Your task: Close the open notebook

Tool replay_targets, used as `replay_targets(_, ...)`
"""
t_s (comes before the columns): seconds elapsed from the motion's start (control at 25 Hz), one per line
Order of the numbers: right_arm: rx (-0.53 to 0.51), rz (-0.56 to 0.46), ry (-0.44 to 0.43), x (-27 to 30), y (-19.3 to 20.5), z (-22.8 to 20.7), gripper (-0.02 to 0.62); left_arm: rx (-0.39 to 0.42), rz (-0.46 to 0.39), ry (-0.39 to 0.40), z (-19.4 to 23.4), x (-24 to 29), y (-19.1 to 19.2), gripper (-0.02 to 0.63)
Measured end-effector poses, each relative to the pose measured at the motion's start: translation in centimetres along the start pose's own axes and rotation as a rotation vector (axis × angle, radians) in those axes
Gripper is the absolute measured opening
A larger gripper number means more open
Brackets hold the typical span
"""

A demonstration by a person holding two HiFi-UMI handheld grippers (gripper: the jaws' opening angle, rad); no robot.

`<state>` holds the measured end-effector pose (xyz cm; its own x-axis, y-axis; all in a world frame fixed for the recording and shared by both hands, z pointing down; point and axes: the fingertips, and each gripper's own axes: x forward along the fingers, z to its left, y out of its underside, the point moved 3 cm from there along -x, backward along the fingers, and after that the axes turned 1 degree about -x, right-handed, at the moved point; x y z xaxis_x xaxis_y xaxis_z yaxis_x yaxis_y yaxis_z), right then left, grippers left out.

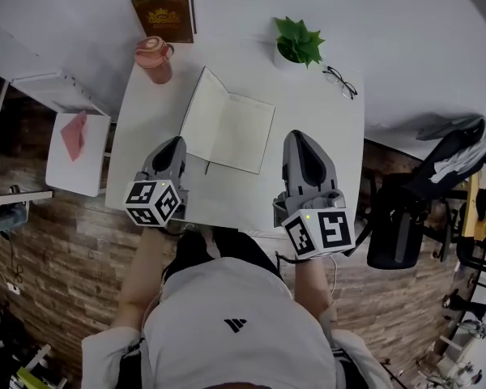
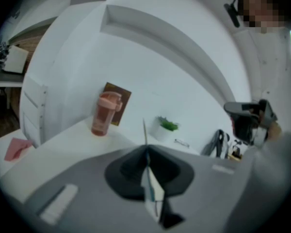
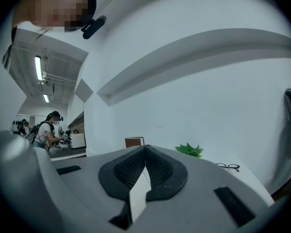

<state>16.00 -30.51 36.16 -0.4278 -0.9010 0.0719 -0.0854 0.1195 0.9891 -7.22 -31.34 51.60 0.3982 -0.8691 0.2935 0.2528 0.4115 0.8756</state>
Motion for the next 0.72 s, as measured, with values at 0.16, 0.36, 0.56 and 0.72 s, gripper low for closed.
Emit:
replay_targets(0.16, 0.007, -0.010, 0.010, -0.4, -0.1, -0.4, -0.002, 0.118, 0.023, 0.088, -3.1, 0.3, -0.3, 0.015)
replay_targets(0.36, 0.015, -0.017, 0.031, -1.0, -0.1, -1.5, -0.002, 0.206, 0.071, 0.189, -6.9, 1.4, 0.4, 0.015)
replay_targets(0.56, 0.023, -0.021, 0.054, -1.9, 0.0, -2.7, -0.003, 0.256, 0.133, 0.257, -10.0, 2.5, 2.0, 0.015)
replay_targets(0.72, 0.029, -0.024, 0.077, -2.7, 0.0, -4.0, -0.002, 0.299, 0.201, 0.300, -12.0, 3.8, 3.8, 0.015)
